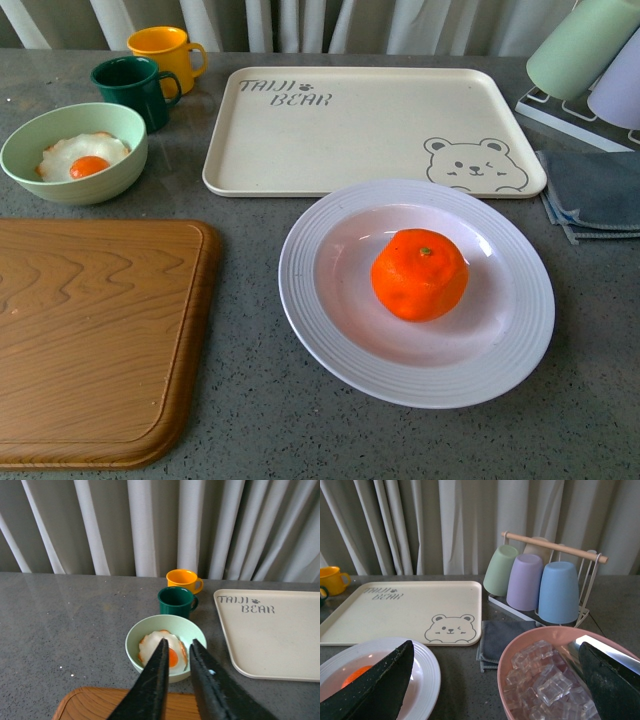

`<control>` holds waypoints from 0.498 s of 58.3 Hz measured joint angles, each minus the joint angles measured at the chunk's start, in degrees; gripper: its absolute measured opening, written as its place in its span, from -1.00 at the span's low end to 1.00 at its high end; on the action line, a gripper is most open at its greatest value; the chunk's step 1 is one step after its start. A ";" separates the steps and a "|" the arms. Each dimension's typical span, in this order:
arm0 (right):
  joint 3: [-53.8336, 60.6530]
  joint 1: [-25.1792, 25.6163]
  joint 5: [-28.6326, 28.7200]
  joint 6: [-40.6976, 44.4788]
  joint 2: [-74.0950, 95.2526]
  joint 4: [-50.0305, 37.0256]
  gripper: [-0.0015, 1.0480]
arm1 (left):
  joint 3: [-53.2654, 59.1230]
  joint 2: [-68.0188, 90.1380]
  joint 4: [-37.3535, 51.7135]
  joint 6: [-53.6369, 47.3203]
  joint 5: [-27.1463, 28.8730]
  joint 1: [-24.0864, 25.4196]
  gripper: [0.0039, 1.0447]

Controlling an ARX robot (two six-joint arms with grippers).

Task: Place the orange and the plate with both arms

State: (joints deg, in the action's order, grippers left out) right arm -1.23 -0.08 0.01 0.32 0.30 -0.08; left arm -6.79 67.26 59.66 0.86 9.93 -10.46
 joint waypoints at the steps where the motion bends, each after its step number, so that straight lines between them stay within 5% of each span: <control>1: 0.00 0.00 0.02 0.00 0.00 0.00 0.83 | 0.35 -1.01 -0.59 0.00 -0.55 0.24 -0.92; 29: 0.00 0.00 -0.02 0.00 -0.02 0.00 0.83 | 5.66 -24.30 -18.49 -0.35 -9.51 9.60 -0.98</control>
State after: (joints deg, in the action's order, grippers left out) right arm -1.23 -0.08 -0.01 0.32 0.27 -0.08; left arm -1.13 42.96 41.17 0.51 0.43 -0.86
